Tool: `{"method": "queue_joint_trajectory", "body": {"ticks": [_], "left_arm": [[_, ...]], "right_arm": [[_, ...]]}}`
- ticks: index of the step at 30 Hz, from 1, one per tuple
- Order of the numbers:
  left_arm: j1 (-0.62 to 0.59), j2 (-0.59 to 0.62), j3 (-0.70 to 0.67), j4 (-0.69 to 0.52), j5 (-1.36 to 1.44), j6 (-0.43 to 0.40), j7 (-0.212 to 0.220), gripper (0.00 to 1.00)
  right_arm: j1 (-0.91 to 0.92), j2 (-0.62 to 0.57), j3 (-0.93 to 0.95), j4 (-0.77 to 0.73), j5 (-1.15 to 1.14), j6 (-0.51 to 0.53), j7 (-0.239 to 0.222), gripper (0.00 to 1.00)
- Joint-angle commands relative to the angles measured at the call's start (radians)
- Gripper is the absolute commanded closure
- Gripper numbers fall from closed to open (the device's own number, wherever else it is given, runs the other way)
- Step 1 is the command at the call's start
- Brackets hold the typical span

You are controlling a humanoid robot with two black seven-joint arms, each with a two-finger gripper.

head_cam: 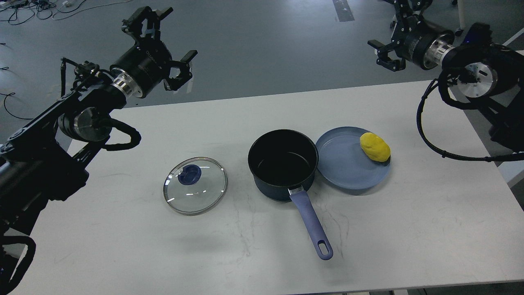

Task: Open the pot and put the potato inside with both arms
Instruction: 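Release the lid and raise the left arm away, then reach the right gripper toward the yellow potato on the plate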

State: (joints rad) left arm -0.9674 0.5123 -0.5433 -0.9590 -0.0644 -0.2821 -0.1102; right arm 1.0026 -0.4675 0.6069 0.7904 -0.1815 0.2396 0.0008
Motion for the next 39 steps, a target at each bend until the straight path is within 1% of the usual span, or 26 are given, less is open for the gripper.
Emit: {"method": "queue_joint_trajectory", "body": {"ticks": [1,3,5,6,8,9,10,12,14,18,23,29,39], "left_arm": [[0.022,-0.008,-0.056,0.002,-0.006,-0.012,0.033,0.0],[0.022,-0.003,-0.06,0.002,-0.006,-0.014,0.035,0.0],[0.022,0.0,-0.06,0.003,-0.006,-0.014,0.033,0.0],[0.025,0.002,-0.06,0.005,-0.006,-0.015,0.033,0.0],[0.035,0.003,-0.06,0.006,-0.005,-0.017,0.03,0.0],[0.042,0.005,-0.06,0.008,-0.005,-0.02,0.026,0.0],[0.045,0.006,-0.06,0.008,-0.005,-0.02,0.026,0.0],[0.048,0.008,-0.058,0.009,-0.002,-0.022,0.024,0.0],[0.053,0.006,-0.058,0.009,0.001,-0.022,0.024,0.0],[0.056,0.003,-0.057,0.009,0.006,-0.032,0.023,0.0],[0.059,0.003,-0.057,0.008,0.008,-0.035,0.023,0.0],[0.059,0.006,-0.057,0.009,0.008,-0.04,0.024,0.0],[0.059,0.009,-0.055,0.009,0.008,-0.04,0.023,0.0]], "right_arm": [[0.03,-0.084,-0.054,0.039,-0.126,0.01,0.013,0.0],[0.054,-0.149,-0.094,0.071,-0.25,0.032,0.025,0.0],[0.068,-0.203,-0.163,0.11,-0.398,0.067,0.05,0.0],[0.07,-0.232,-0.223,0.146,-0.526,0.07,0.074,0.0],[0.07,-0.269,-0.274,0.188,-0.651,0.07,0.111,0.0],[0.07,-0.31,-0.309,0.226,-0.753,0.07,0.145,0.0],[0.07,-0.331,-0.325,0.243,-0.792,0.07,0.152,0.0],[0.054,-0.393,-0.355,0.297,-0.848,0.07,0.156,0.0],[0.047,-0.407,-0.381,0.305,-0.851,0.07,0.156,0.0],[0.034,-0.413,-0.493,0.297,-0.852,0.055,0.156,0.0],[-0.004,-0.396,-0.521,0.285,-0.859,0.001,0.154,0.0],[-0.025,-0.356,-0.538,0.265,-0.883,0.0,0.151,0.01],[-0.025,-0.329,-0.582,0.263,-0.918,0.0,0.151,0.01]]}}
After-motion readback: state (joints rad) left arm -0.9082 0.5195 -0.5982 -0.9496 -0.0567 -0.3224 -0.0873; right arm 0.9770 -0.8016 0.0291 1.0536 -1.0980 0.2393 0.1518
